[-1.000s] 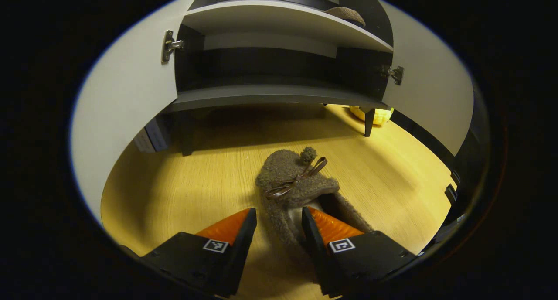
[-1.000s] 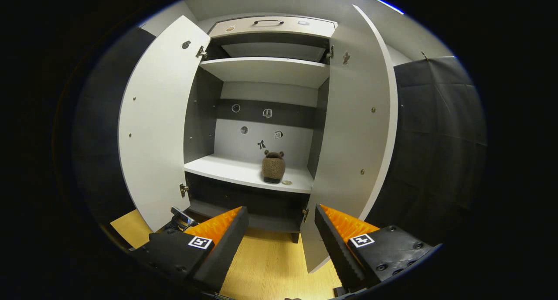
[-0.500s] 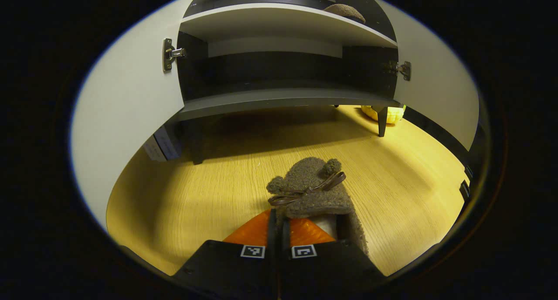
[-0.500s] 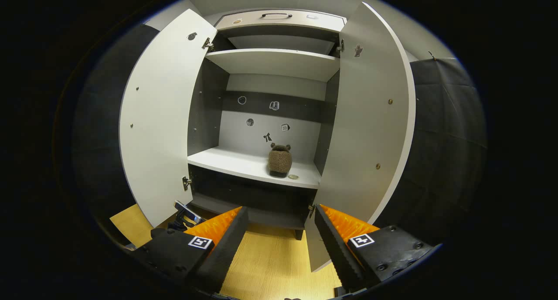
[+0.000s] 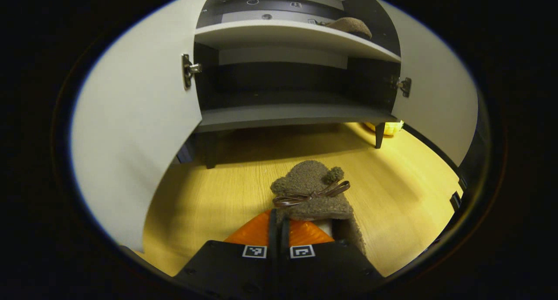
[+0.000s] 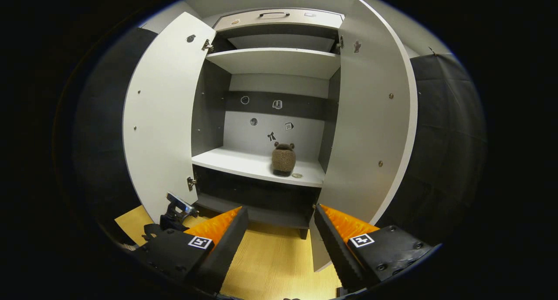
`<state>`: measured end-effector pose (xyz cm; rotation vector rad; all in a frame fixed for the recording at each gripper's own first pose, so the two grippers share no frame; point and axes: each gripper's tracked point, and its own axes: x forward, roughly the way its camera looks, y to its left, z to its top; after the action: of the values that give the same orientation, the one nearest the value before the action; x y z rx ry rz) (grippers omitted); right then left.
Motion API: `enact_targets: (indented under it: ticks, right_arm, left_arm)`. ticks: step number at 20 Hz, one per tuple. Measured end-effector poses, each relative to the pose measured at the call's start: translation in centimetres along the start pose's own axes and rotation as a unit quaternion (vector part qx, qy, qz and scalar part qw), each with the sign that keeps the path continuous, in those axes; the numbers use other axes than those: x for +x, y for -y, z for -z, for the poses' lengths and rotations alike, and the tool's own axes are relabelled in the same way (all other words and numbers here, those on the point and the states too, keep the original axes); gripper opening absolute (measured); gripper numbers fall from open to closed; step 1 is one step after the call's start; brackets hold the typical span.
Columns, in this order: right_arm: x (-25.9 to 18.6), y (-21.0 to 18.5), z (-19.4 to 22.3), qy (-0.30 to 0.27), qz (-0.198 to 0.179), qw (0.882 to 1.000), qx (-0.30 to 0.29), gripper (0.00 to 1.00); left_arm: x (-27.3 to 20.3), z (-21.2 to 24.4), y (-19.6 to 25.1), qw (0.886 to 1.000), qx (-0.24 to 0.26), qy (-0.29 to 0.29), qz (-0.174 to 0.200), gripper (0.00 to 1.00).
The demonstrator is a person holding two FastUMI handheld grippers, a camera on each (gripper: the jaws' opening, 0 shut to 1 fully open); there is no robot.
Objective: Grab one shoe with the right hand and put it into the shoe cabinet, grab the other shoe with the left hand and put it into the shoe cabinet; then close the right door with the right hand and the left door with the left hand.
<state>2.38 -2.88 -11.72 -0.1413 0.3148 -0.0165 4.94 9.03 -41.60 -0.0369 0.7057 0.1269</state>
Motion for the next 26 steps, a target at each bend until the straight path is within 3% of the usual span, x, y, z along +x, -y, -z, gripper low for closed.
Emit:
enact_targets:
  ticks: [8, 12, 19, 26]
  right_arm:
    - [-0.4, 0.0, -1.4, 0.019, -0.044, 0.999, 0.027, 0.99]
    - [-1.3, 0.3, -2.1, 0.028, -0.055, 0.997, 0.04, 0.98]
    - [-3.1, 1.3, -2.3, 0.033, -0.05, 0.997, 0.055, 0.98]
    - [-4.1, 2.7, -1.6, 0.018, -0.027, 0.998, 0.06, 0.98]
  left_arm:
    - [-11.7, -10.5, -0.9, 0.996, -0.011, 0.066, -0.052, 0.05]
    - [-15.8, -17.4, -0.5, 0.993, -0.013, 0.105, -0.057, 0.05]
    - [-13.5, -30.2, -1.4, 0.984, -0.01, 0.163, -0.07, 0.05]
    - [-4.9, -40.7, -2.0, 0.978, -0.056, 0.195, -0.051, 0.05]
